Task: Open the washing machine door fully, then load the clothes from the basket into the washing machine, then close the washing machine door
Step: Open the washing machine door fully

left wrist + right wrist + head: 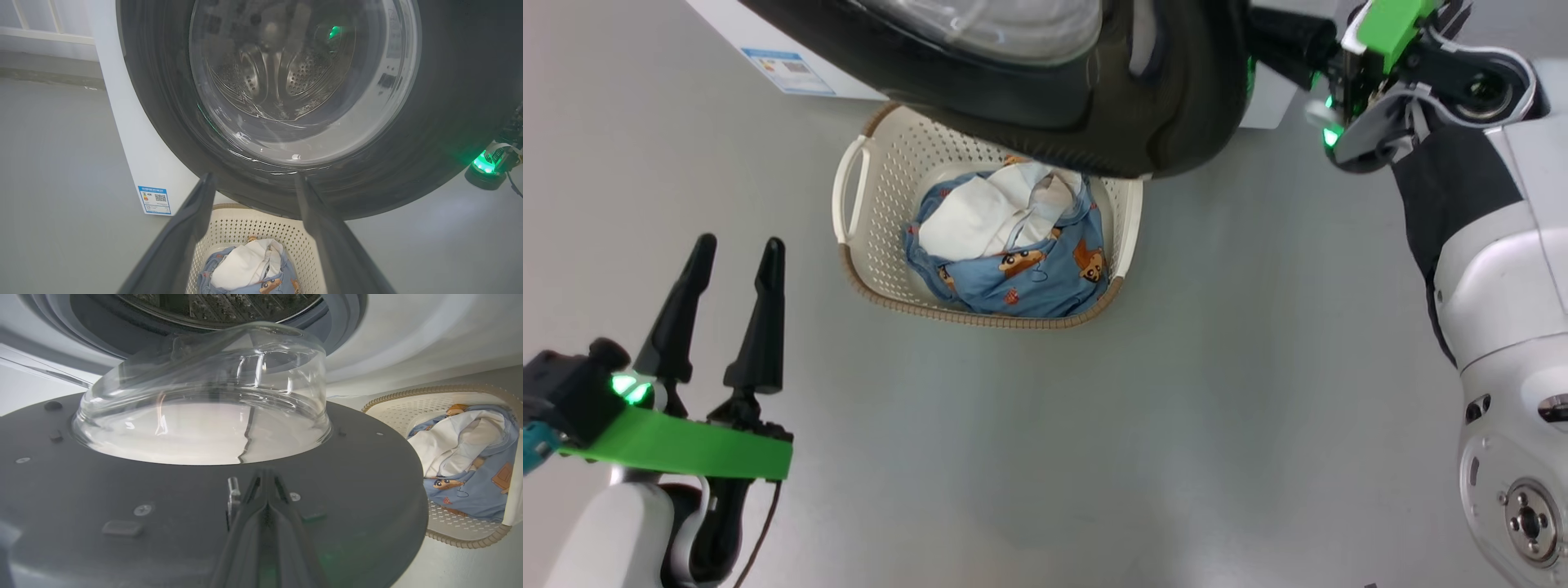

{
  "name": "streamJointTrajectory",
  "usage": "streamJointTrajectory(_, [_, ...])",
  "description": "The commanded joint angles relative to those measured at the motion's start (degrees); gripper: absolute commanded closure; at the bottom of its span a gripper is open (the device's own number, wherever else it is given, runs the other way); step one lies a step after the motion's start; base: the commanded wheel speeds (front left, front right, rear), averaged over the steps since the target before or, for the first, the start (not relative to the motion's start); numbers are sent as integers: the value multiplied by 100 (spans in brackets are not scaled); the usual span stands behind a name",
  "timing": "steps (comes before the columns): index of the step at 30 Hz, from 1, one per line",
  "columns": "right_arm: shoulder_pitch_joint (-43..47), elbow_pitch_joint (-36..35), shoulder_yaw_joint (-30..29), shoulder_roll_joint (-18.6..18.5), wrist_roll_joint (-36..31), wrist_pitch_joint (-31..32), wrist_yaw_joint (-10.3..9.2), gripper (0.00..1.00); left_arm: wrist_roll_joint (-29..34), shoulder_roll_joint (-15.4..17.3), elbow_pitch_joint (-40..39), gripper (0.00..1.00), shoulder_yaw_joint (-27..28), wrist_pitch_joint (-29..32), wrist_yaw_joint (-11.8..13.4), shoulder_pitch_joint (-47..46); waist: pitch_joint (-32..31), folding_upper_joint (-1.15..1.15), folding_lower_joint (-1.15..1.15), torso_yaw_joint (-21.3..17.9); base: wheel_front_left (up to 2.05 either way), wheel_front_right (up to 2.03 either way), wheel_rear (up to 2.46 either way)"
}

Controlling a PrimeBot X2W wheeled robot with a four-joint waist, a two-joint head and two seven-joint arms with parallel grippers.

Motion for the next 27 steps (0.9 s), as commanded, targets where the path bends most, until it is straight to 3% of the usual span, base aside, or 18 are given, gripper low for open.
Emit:
streamJointTrajectory(1, [118, -152, 135, 250, 51, 195, 19, 100, 58, 227, -123, 0, 245, -36, -14, 93, -128, 0, 0, -36, 0, 0, 0])
streamJointTrajectory(15, [1007, -646, 710, 250, 712, 781, 19, 100, 104, 192, -100, 0, 219, -36, -14, 217, -414, 0, 0, -29, 0, 0, 0])
streamJointTrajectory(21, [1494, -1175, 1375, 250, 1427, 726, 19, 100, 112, 154, -80, 0, 204, -36, -14, 205, -470, 0, 0, 46, 0, 0, 0])
streamJointTrajectory(27, [1966, -1734, 2465, 250, 2281, 491, 19, 100, 110, 124, -66, 0, 149, -36, -14, 174, -523, 0, 0, 156, 0, 0, 0])
